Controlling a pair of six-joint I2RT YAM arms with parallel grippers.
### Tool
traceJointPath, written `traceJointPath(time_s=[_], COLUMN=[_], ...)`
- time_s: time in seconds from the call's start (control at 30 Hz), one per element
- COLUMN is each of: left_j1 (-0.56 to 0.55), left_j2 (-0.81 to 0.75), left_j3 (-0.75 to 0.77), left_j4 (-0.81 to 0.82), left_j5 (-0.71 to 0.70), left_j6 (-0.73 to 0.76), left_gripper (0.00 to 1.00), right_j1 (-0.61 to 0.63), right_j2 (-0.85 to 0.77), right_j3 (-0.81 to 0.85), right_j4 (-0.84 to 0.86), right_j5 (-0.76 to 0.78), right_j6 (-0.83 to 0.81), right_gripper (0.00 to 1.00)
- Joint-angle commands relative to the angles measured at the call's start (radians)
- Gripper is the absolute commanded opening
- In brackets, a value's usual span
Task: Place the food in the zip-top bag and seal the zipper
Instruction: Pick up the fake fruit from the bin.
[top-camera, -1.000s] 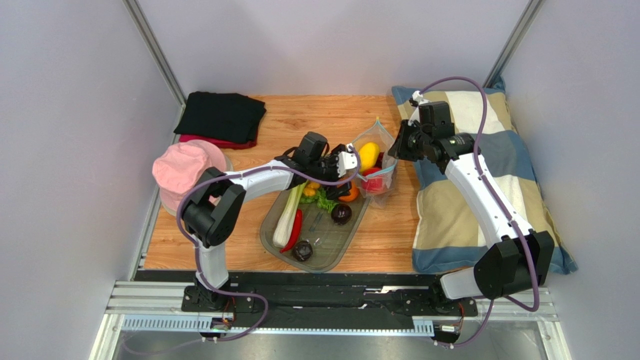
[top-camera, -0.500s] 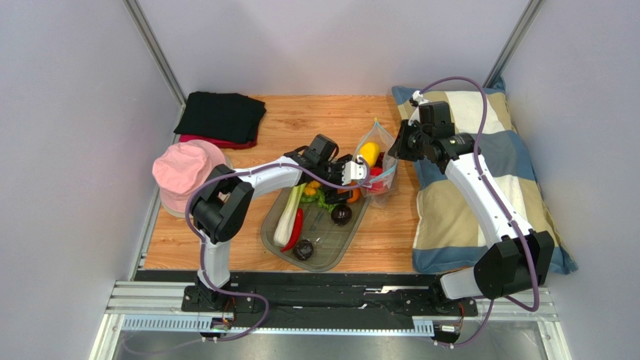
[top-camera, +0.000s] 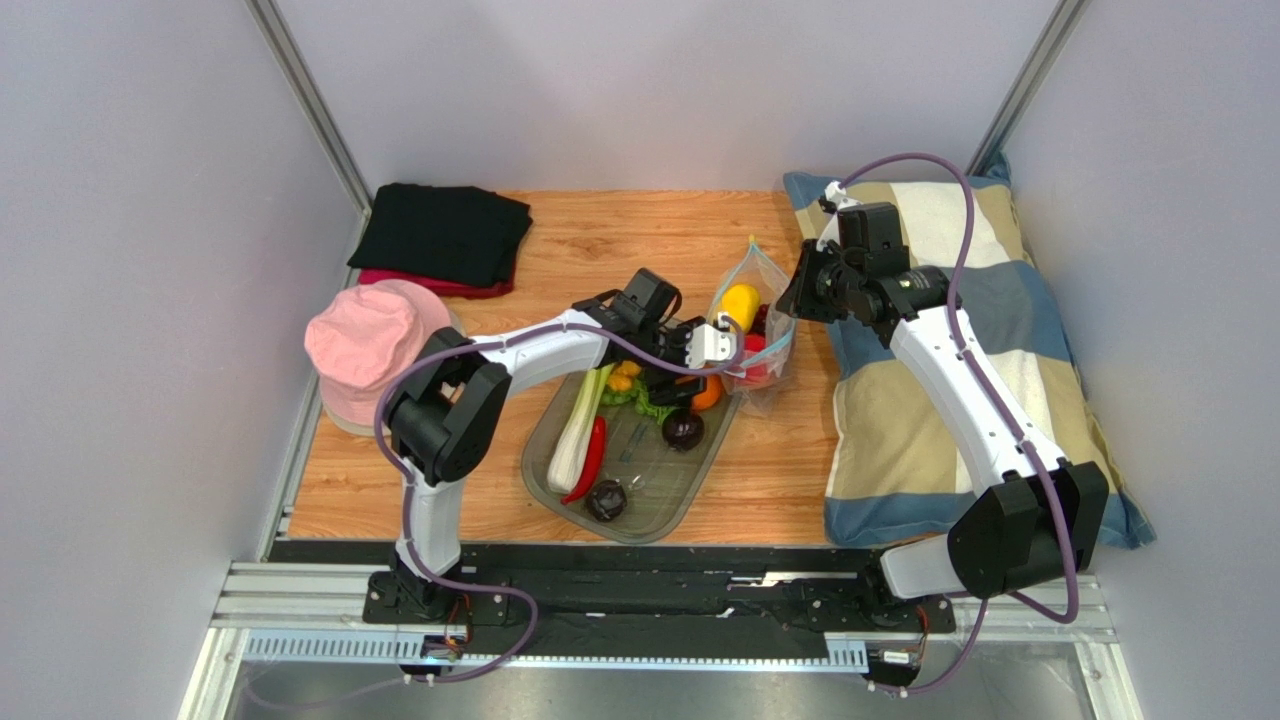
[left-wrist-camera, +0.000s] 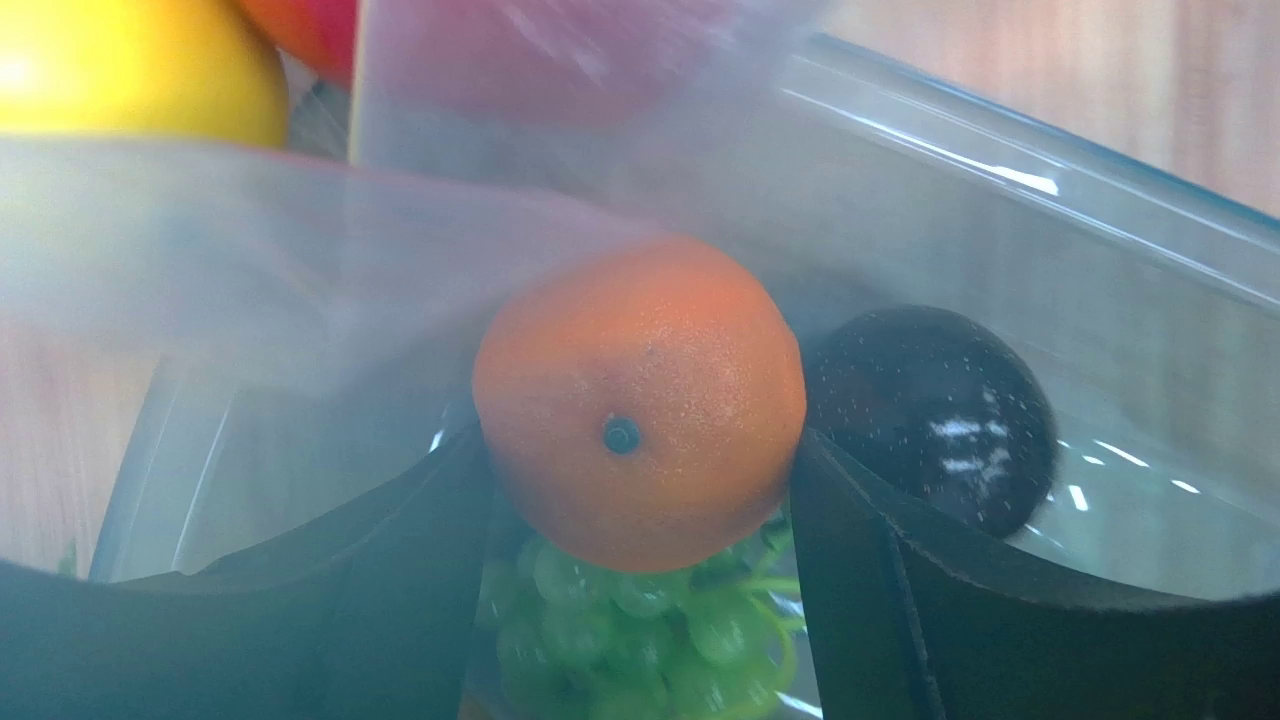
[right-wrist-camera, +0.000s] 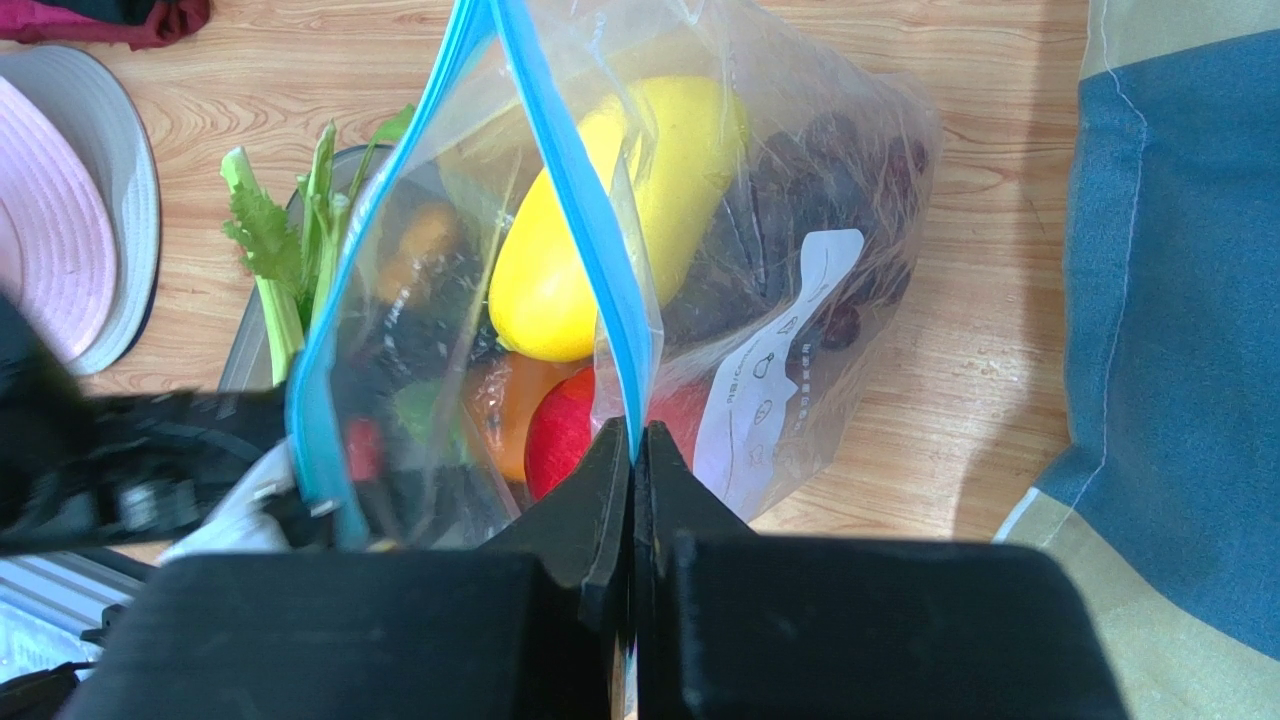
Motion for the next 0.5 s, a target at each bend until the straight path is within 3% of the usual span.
traceJointPath(time_s=[0.0, 0.1, 0.23, 0.27, 0.47], left_j1=[0.043, 0.083, 0.105, 0.1, 0.03], left_j2=[-0.205, -0.305, -0.389, -0.39, -0.197], left_j3=[-0.043, -0.025, 0.084, 0.139, 0.439], left_j4=[-0.087, -0.15, -0.137, -0.081, -0.016], left_j5=[0.093, 0.131, 0.199, 0.203, 0.07], left_j6=[-0.026, -0.051, -0.186, -0.293, -0.473], left_gripper=[0.57, 0.56, 0.56, 0.57, 0.57], right_j1=[-0.004, -0.006, -0.004, -0.006, -0.003], right_j2=[-0.011, -0.002, 0.003, 0.003, 0.01], right_j3=[0.05, 0.058, 0.056, 0.056, 0.055], right_j4=[0.027, 0.022, 0.032, 0.032, 0.032], right_j5=[-0.017, -0.024, -0.037, -0.04, -0.046], right_j6=[-0.016, -0.014, -0.006, -0.006, 0.004], right_gripper=[0.0, 0.0, 0.0, 0.0, 0.0])
